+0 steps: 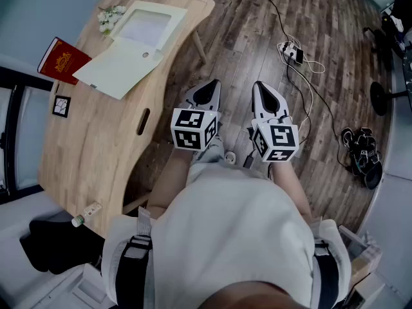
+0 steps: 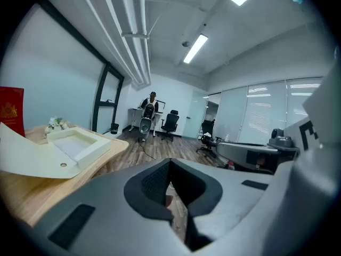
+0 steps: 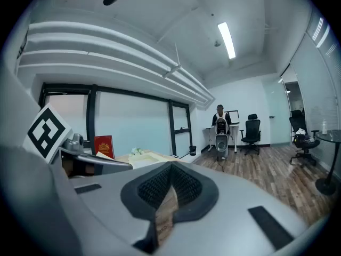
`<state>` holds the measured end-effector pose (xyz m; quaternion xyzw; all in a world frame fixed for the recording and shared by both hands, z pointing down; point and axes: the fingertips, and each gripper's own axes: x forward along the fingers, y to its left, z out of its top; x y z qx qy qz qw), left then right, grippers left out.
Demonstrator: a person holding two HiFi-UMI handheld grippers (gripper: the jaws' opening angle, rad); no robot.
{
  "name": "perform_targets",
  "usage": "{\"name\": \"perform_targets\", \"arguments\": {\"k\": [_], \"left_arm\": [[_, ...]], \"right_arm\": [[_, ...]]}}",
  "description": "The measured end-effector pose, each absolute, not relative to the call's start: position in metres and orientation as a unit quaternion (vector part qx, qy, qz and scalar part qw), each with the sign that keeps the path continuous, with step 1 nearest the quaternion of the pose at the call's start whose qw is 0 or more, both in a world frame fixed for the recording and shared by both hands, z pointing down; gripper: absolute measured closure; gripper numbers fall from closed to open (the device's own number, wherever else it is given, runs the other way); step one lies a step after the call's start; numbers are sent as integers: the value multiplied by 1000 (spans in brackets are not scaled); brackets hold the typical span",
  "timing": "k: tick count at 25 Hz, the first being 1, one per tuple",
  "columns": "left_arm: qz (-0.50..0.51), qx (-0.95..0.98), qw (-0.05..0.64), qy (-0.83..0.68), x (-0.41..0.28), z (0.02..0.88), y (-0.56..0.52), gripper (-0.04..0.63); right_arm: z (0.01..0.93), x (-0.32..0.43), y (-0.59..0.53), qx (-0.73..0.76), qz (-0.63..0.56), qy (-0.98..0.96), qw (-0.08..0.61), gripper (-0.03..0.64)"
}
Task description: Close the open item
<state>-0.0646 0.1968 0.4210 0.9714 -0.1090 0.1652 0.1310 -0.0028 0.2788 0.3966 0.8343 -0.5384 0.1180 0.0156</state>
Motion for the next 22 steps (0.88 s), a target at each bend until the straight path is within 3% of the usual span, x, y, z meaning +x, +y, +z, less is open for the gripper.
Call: {"name": "perform_targets", "arguments": {"k": [11,22], "left_arm": [[163,973,127,-104,-89,421,245,575],[159,972,121,-121,-94,418,229,575]], "right_arm": [[390,-26,324,829,108,-548,13,598],[392,-34,300,807,113,-579,16,597]]}}
